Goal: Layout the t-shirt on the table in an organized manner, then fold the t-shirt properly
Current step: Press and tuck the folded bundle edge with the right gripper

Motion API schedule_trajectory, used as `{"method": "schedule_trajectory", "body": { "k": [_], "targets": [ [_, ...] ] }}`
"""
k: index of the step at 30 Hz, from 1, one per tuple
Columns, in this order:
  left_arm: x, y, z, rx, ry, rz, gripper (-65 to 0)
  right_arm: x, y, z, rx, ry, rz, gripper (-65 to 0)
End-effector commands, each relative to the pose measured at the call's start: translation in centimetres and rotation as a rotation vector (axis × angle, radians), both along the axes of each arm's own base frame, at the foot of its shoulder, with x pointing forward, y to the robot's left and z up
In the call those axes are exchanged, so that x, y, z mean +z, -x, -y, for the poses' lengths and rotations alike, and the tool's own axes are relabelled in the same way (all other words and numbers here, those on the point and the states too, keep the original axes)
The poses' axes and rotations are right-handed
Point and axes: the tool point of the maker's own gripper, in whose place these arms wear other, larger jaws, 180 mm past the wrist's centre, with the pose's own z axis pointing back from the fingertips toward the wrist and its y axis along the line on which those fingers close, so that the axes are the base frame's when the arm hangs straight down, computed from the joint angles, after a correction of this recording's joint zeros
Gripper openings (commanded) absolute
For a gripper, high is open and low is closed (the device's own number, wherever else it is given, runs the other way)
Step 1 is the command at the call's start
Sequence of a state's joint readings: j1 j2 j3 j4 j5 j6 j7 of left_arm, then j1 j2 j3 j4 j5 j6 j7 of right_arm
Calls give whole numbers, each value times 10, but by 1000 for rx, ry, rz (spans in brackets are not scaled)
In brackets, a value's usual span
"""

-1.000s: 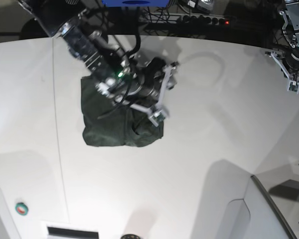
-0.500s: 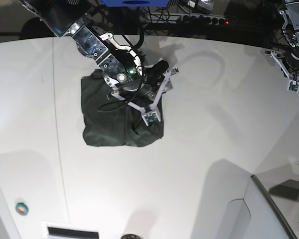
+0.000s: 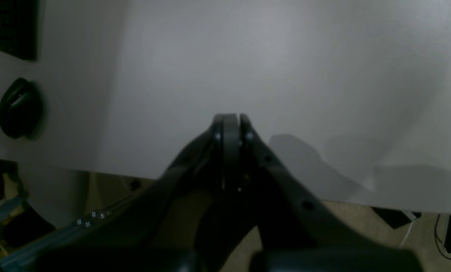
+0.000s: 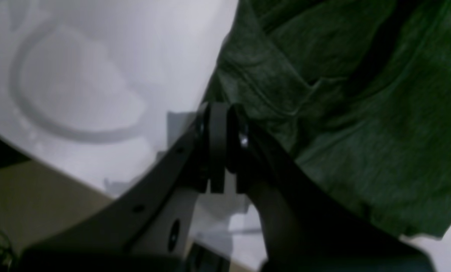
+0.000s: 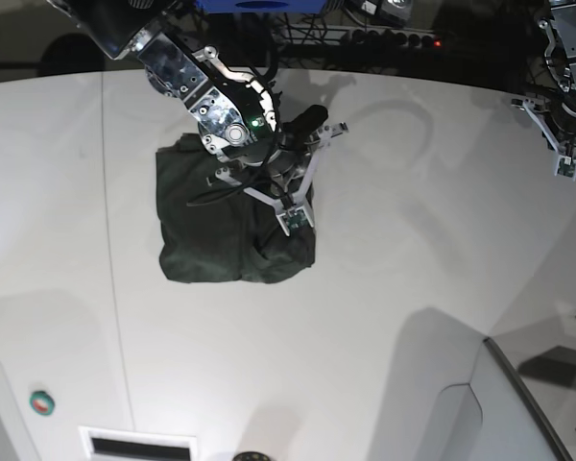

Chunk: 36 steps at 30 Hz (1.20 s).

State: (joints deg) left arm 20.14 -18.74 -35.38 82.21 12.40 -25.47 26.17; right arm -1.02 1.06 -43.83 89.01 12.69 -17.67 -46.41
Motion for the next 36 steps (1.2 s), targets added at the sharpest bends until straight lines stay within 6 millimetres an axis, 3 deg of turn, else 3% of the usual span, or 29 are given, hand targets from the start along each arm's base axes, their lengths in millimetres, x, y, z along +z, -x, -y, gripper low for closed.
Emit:
{"method": "schedule_trajectory", "body": {
  "k": [1,6,13,21,22,27,30,36],
  "targets": [
    [13,-7,-9,-5,-34,30,-650,12,-7,-5,-6,-20,22,-612],
    [13,-7,-9,-5,-34,30,-650,15,4,-3,23,-18,8,-612],
    [12,-6,-10,-5,-35,27,-650,8,36,-19,164,-24,-17,-614],
    [12,-5,-10,-6,-35,24,-650,10,34,-19,150,-33,-8,-594],
    [12,-5,-10,-6,-35,24,-650,10,33,-18,144,-32,-9,-567],
    [12,-5,-10,-6,-35,24,-650,13,17,-14,31,-39,50,-309],
    [11,-5,-9,-5,-33,24,-650,7,15,-20,81,-5,65,-312],
    [11,-4,-9,-4,-33,22,-650,-12,10,-24,96,34,63,-380]
  ]
}}
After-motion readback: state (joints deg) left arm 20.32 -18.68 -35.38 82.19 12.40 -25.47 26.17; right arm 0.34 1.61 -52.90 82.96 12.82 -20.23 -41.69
